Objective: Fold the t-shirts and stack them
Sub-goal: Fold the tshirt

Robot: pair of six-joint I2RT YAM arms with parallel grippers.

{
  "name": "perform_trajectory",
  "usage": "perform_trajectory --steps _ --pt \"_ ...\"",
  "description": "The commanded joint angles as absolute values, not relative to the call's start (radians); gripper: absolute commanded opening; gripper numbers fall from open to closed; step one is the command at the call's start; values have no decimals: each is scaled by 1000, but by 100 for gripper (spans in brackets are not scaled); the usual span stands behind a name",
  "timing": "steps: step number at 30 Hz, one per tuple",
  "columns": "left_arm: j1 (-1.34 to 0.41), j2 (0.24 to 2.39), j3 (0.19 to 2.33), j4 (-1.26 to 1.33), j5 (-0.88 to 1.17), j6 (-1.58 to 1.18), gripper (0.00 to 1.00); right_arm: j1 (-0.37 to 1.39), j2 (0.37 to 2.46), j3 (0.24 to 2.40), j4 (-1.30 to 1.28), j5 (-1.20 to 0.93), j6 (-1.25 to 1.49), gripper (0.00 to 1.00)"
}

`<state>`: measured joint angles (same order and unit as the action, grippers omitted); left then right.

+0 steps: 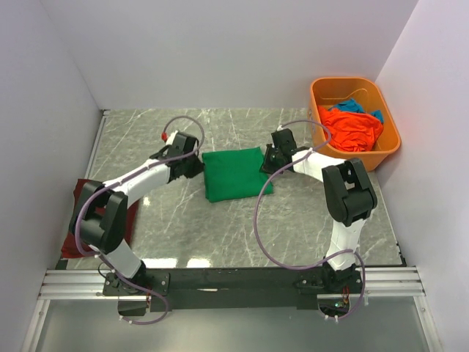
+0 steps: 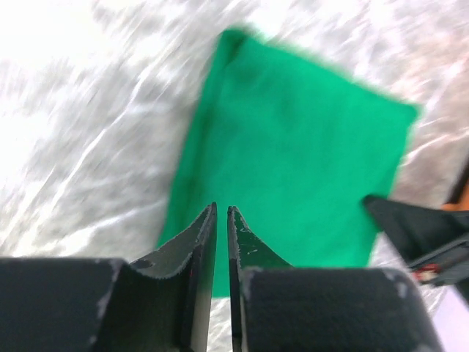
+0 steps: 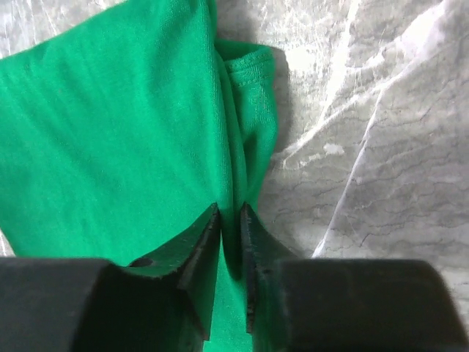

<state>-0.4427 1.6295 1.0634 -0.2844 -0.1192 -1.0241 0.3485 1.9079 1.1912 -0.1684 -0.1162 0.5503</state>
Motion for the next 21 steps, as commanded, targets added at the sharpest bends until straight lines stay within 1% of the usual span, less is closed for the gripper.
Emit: perform_trajectory --steps 1,6,10,14,21 --pt "-437 1647 1178 -290 -153 -971 16 339 1875 1249 -198 -81 522 27" --pt "-416 1788 1278 -276 -98 -943 10 337 1859 1308 -256 -74 512 37" --pt "-384 1868 1293 -210 -75 -942 10 337 1855 1335 -278 -64 512 37" --pt "-328 1946 1289 -95 -9 -959 10 344 1850 1351 -282 -83 520 37" --pt "-295 1977 1284 -20 52 -973 13 354 1916 1411 -291 -139 522 37"
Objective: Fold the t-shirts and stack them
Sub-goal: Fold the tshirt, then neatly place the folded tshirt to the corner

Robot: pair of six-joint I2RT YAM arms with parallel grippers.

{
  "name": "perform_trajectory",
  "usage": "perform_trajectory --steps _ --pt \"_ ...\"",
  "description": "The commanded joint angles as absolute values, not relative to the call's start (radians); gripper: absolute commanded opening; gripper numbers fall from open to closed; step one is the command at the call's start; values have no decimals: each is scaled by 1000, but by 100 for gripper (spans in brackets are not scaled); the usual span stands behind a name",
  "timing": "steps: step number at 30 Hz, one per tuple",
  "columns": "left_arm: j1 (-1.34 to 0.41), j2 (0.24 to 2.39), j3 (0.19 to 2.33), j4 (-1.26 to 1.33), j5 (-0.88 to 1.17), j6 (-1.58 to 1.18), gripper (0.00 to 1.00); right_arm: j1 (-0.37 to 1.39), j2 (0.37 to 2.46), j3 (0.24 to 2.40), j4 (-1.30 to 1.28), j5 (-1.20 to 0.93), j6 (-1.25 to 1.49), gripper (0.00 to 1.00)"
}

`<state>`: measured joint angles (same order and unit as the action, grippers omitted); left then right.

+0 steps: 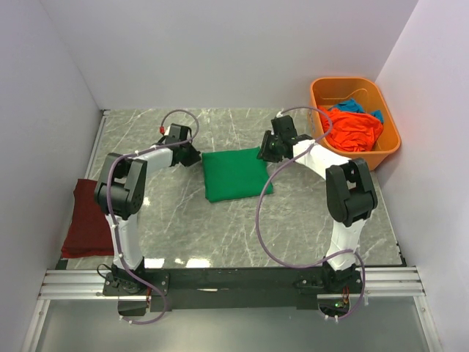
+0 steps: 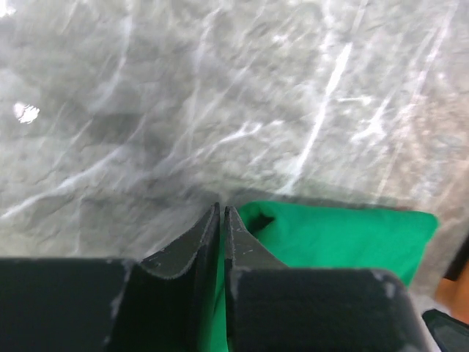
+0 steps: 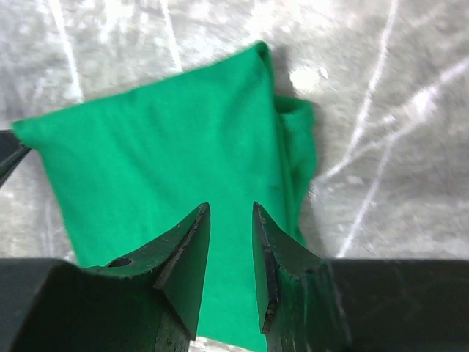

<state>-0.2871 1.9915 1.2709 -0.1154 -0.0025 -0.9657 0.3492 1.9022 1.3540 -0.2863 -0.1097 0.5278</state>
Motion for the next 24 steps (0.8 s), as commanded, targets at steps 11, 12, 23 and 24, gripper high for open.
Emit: perform_trajectory --steps 11,12,23,24 --pt "-290 1921 1273 -41 8 -973 16 287 2060 1434 -310 -173 506 33" --pt "-284 1913 1270 -43 5 -973 17 282 2069 1436 -311 -173 506 32" --pt "-278 1810 1094 20 140 -959 54 261 2108 1453 -311 -201 508 28" --pt "-278 1798 1074 37 158 -956 56 261 2109 1456 -313 -202 508 28"
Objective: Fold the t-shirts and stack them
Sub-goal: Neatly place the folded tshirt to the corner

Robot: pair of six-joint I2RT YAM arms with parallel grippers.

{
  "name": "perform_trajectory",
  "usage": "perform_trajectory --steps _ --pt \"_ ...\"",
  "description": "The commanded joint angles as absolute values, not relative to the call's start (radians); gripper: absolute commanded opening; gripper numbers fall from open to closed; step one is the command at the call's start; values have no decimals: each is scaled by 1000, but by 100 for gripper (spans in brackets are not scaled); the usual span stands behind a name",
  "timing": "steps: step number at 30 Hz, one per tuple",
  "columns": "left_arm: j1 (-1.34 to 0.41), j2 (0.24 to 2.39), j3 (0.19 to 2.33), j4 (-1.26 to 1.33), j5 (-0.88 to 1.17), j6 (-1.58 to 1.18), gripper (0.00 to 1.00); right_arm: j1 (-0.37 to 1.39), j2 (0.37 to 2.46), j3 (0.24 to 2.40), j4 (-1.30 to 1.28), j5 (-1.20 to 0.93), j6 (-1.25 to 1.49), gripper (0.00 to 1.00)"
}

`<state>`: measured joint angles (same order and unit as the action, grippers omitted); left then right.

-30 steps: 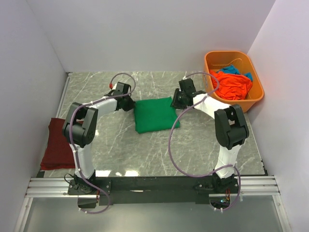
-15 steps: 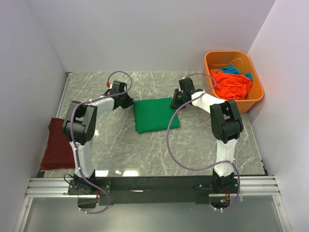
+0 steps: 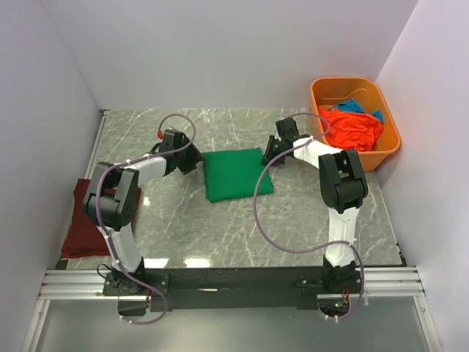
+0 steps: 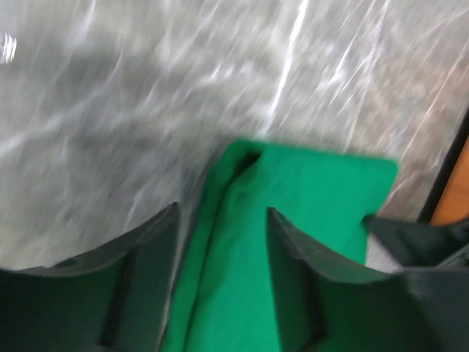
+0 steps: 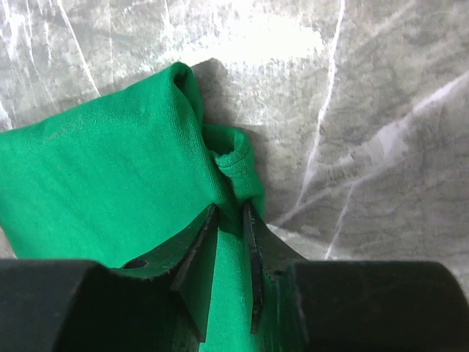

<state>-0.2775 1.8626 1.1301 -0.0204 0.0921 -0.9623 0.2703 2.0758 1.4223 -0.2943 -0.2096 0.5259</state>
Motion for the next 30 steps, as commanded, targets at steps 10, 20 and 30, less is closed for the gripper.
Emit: perform_trajectory --steps 10,20,30 --pt "-278 1802 943 117 293 -930 68 261 2114 1459 -310 -216 509 27" --pt "-331 1960 1103 -78 115 -888 61 255 2106 1448 -304 -225 506 27" --pt "-452 2051 1222 -213 23 -962 44 250 2103 1447 -295 -245 509 27"
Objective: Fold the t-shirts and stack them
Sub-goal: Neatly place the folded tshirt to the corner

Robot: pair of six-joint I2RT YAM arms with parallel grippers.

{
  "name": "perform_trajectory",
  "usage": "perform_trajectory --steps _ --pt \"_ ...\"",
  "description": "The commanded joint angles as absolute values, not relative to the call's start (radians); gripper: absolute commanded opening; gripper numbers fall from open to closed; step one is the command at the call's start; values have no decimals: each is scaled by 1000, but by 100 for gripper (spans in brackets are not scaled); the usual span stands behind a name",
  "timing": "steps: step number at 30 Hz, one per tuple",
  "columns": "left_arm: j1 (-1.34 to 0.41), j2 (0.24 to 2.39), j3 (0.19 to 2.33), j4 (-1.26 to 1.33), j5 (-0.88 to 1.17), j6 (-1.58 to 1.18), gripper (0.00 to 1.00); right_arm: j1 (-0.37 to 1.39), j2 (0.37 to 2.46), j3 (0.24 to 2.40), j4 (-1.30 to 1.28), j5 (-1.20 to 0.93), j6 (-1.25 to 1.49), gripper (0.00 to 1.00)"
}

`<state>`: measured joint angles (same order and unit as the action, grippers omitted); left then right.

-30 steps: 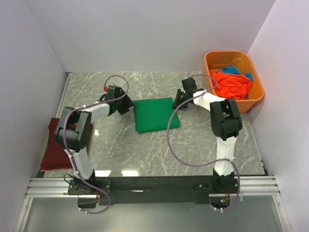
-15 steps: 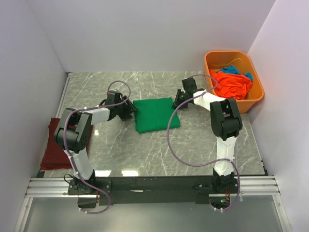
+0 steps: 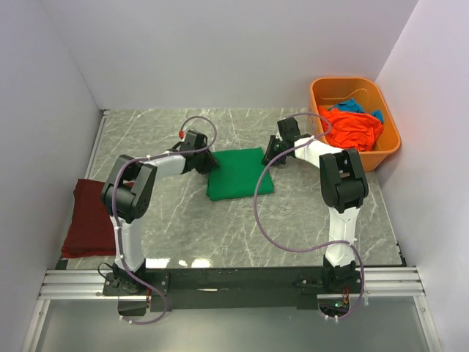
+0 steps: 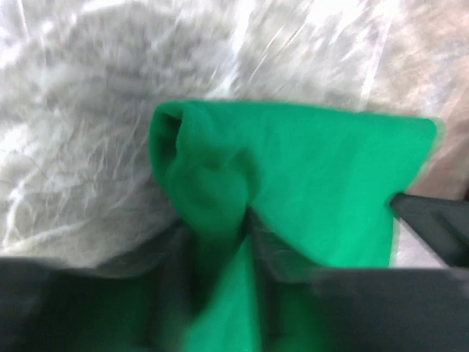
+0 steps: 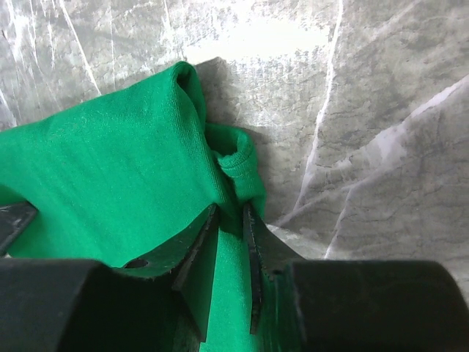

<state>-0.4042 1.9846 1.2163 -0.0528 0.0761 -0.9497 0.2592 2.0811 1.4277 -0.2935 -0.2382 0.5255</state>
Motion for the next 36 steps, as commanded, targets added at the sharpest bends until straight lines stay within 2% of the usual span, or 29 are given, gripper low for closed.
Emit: perform_trajectory --steps 1,3,4,6,10,16,24,29,36 --pt "-463 2051 1245 -250 3 -983 32 250 2099 1447 -295 -245 511 27" --pt "-474 2049 1262 -278 3 -1024 15 250 2092 1444 -293 -247 515 27" --pt "-474 2040 1273 -293 -36 -1044 1 250 2083 1442 -293 -250 518 27" --pt "-472 2025 1293 -360 -69 -1089 1 250 2063 1437 -291 -252 520 27" --pt "-466 1991 1414 -570 -188 -1196 1 250 1953 1413 -284 -253 544 36" --pt "-401 1961 1572 -898 -313 -1370 1 256 1807 1372 -301 -239 555 36" --pt "-174 1819 1566 -963 -317 -1359 1 273 1686 1284 -285 -250 560 36" --pt "-25 1775 1608 -1048 -325 -1318 1 299 1666 1259 -284 -249 561 36" --pt "141 1651 1583 -1035 -302 -1255 1 348 1660 1255 -284 -235 568 36"
